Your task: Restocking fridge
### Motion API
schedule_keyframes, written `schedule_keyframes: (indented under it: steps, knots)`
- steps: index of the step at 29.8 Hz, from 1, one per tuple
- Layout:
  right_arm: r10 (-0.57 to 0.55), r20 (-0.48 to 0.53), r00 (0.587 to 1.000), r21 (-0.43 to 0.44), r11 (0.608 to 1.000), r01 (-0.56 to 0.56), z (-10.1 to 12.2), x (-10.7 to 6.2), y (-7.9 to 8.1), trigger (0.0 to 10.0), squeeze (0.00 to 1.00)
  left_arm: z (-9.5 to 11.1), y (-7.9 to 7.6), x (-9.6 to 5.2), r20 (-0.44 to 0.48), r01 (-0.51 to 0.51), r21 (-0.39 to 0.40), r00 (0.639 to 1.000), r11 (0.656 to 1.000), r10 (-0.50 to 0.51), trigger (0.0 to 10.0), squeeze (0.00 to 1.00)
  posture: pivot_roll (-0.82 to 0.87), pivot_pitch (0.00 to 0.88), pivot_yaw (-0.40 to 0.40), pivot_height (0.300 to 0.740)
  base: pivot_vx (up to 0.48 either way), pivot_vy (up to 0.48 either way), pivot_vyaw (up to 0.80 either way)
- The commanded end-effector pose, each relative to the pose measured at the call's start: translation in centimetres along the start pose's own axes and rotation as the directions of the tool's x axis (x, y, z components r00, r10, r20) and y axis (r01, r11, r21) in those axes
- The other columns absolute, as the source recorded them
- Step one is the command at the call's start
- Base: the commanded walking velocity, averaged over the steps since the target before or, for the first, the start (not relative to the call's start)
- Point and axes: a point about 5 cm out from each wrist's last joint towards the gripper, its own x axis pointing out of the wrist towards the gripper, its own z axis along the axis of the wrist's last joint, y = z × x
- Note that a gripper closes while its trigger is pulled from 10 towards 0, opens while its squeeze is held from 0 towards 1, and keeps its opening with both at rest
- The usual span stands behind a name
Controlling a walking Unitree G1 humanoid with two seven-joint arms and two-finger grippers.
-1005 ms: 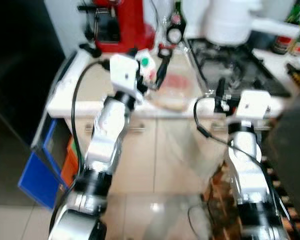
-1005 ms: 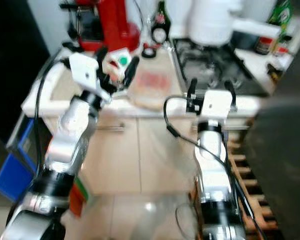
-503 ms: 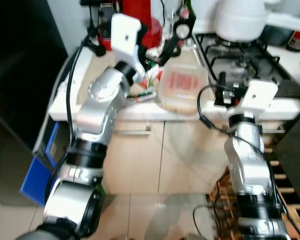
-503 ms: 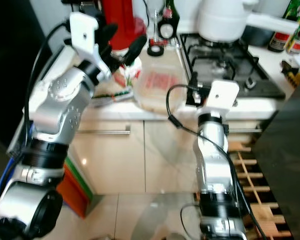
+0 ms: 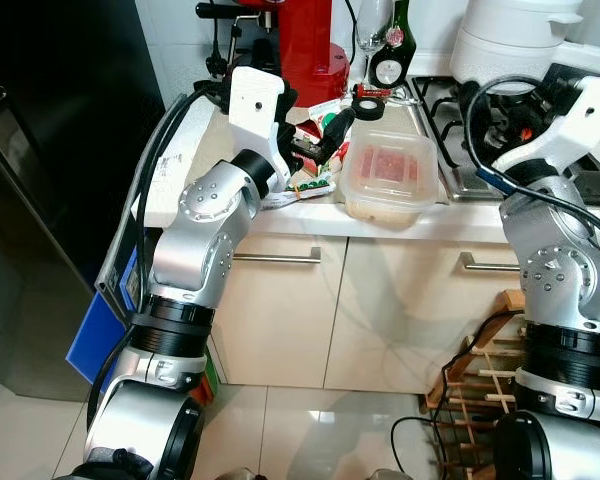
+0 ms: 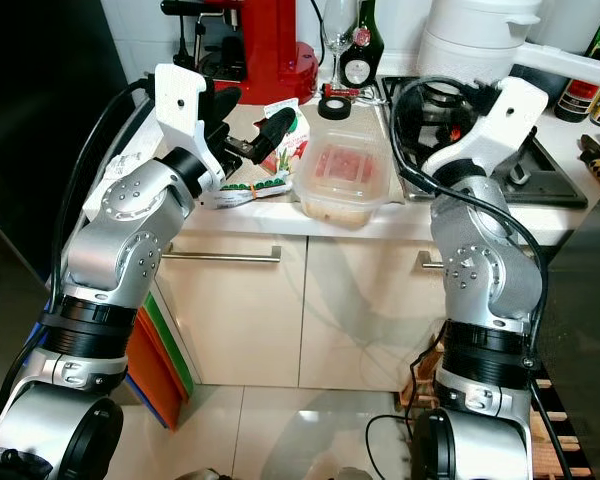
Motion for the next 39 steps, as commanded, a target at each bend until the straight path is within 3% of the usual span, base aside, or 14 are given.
schedule_keyframes:
  steps: [1, 4, 7, 11, 16, 19, 27, 36, 37, 38, 39]
  knots:
    - [-0.022, -0.098, 0.995, 0.032, 0.999, 0.025, -0.9, 0.2, -0.8, 10.0, 0.0, -0.1, 0.1, -0.2, -0.018, -0.007, 0.003, 1.0, 1.0, 0.007, 10.0, 0.0, -0.11, 0.0, 0.019, 0.74, 0.0, 0.0, 0.0]
    - [-0.01, -0.192, 0.981, 0.083, 0.996, 0.027, -1.9, 0.3, -1.5, 10.0, 0.0, -0.1, 0.0, -0.2, -0.028, -0.002, 0.007, 1.0, 1.0, 0.002, 10.0, 0.0, -0.11, 0.0, 0.018, 0.74, 0.0, 0.0, 0.0]
    - [-0.07, -0.235, 0.97, 0.175, 0.978, 0.113, -2.6, 1.0, -2.7, 10.0, 0.0, -0.2, 0.0, -0.2, -0.032, -0.004, 0.009, 0.999, 1.0, 0.004, 10.0, 0.0, -0.1, 0.0, 0.007, 0.74, 0.0, 0.0, 0.0]
    - [-0.077, -0.261, 0.962, 0.214, 0.967, 0.135, -3.1, 1.3, -3.0, 10.0, 0.0, -0.2, 0.1, -0.2, -0.03, -0.005, 0.009, 1.0, 1.0, 0.005, 10.0, 0.0, -0.1, 0.0, 0.007, 0.74, 0.0, 0.0, 0.0]
    - [0.025, -0.241, 0.97, 0.265, 0.963, 0.041, -2.7, 1.8, -1.2, 10.0, 0.0, -0.1, 0.1, -0.2, -0.022, -0.015, 0.003, 1.0, 1.0, 0.015, 10.0, 0.0, -0.1, 0.0, 0.002, 0.74, 0.0, 0.0, 0.0]
    - [0.042, -0.251, 0.967, 0.282, 0.959, 0.032, -2.9, 1.8, -0.9, 10.0, 0.0, -0.1, 0.0, -0.2, -0.024, -0.015, -0.001, 1.0, 1.0, 0.015, 10.0, 0.0, -0.11, 0.0, 0.006, 0.74, 0.0, 0.0, 0.0]
    - [0.061, -0.286, 0.956, 0.322, 0.946, 0.036, -3.8, 1.4, -0.9, 10.0, 0.0, -0.3, 0.0, -0.1, -0.039, -0.012, -0.032, 0.999, 0.999, 0.011, 10.0, 0.0, -0.11, 0.0, 0.01, 0.74, 0.0, 0.0, 0.0]
    - [0.062, -0.352, 0.934, 0.331, 0.942, 0.062, -5.5, 0.7, -0.9, 10.0, 0.0, -1.8, 0.8, 0.0, -0.164, -0.071, -0.084, 0.985, 0.994, 0.057, 10.0, 0.0, -0.12, 0.0, 0.007, 0.74, 0.0, 0.0, 0.0]
    - [0.06, -0.359, 0.931, 0.333, 0.94, 0.068, -5.8, 0.6, -0.9, 9.6, 0.0, -2.0, 0.9, 0.0, -0.178, -0.078, -0.095, 0.982, 0.992, 0.061, 10.0, 0.0, -0.12, 0.0, 0.008, 0.74, 0.0, 0.0, 0.0]
    - [0.039, -0.368, 0.929, 0.335, 0.937, 0.093, -6.2, 0.4, -1.1, 0.0, 0.0, -2.4, 1.0, -0.1, -0.209, -0.088, -0.106, 0.976, 0.99, 0.064, 10.0, 0.0, -0.12, 0.0, 0.009, 0.74, 0.0, 0.0, 0.0]
    - [0.039, -0.368, 0.929, 0.335, 0.937, 0.093, -6.2, 0.4, -1.1, 0.0, 0.0, -2.4, 1.0, -0.1, -0.209, -0.088, -0.106, 0.976, 0.99, 0.064, 10.0, 0.0, -0.12, 0.0, 0.009, 0.74, 0.0, 0.0, 0.0]
